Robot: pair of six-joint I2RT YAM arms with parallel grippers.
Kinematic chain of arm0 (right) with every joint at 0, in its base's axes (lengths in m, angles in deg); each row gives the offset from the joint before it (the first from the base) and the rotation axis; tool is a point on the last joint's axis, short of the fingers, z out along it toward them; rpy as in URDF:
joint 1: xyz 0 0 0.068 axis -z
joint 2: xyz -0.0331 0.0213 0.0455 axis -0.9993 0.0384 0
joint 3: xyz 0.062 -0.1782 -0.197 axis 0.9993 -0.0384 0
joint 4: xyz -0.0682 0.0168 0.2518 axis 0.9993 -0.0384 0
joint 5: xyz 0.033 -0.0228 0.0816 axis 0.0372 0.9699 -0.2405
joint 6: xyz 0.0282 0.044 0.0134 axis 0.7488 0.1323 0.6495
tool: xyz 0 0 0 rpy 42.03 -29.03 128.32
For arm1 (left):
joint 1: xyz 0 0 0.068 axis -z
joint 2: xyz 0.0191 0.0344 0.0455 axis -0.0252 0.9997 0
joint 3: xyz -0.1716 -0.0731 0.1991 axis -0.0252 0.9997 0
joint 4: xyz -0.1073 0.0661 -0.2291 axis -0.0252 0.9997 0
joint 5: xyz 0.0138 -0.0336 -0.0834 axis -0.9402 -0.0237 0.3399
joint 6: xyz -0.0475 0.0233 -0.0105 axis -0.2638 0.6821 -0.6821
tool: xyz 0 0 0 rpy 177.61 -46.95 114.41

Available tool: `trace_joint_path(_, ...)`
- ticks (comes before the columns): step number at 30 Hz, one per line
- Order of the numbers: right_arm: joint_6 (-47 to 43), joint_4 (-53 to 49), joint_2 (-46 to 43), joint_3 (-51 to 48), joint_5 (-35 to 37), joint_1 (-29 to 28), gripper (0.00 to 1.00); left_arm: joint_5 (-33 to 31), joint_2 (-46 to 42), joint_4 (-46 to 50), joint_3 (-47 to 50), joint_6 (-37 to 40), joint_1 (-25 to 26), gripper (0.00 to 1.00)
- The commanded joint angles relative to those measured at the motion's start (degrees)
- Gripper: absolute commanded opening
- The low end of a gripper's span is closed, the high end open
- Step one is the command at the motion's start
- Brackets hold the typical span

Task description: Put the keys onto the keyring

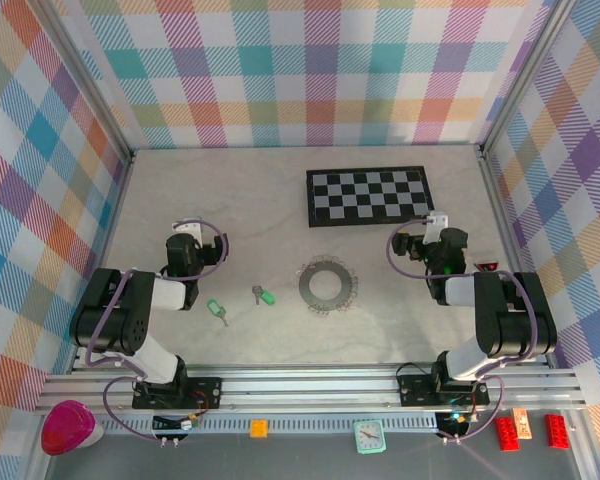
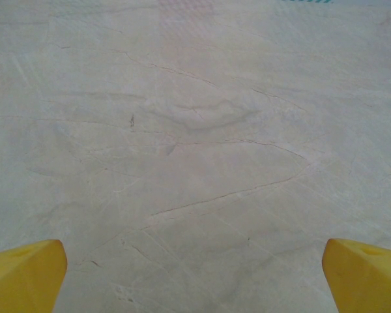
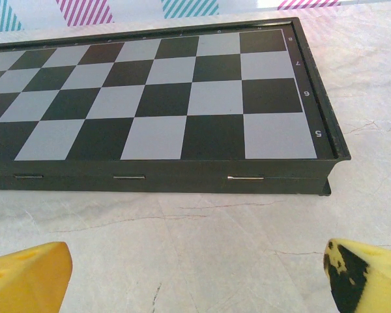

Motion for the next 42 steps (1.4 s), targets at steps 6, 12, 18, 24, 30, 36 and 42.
trace_joint_path(6, 3.5, -16.9, -13.0, 3.3, 0.6, 0.0, 0.94, -4.3, -6.9, 6.6, -2.0, -0.4, 0.0, 1.0)
trace_joint_path(12, 20.7, -36.1, -26.6, 6.0, -0.4, 0.0, 0.89, -8.6, -15.2, 25.1, -9.6, 0.7, 6.0, 1.0)
trace_joint_path(18, 36.7, -48.8, -31.0, 6.4, -10.4, -0.2, 0.8, -0.5, -17.8, 38.0, -15.6, -9.6, 10.5, 0.96)
trace_joint_path(24, 31.7, -64.9, -33.1, 8.9, -19.5, -3.7, 0.76, 5.9, -18.5, 48.2, -17.4, -19.1, 15.3, 0.93)
trace_joint_path(30, 30.7, -73.5, -34.2, 10.0, -18.1, -13.6, 0.68, 10.1, -20.3, 51.6, -15.6, -25.1, 20.7, 0.89)
trace_joint_path(36, 35.0, -74.0, -32.7, 10.0, -15.7, -21.3, 0.61, 10.4, -20.9, 56.5, -15.5, -30.2, 30.8, 0.85)
trace_joint_path(42, 37.0, -74.1, -26.8, 12.2, -12.0, -25.3, 0.53, 11.0, -16.5, 60.9, -17.5, -34.9, 39.9, 0.66)
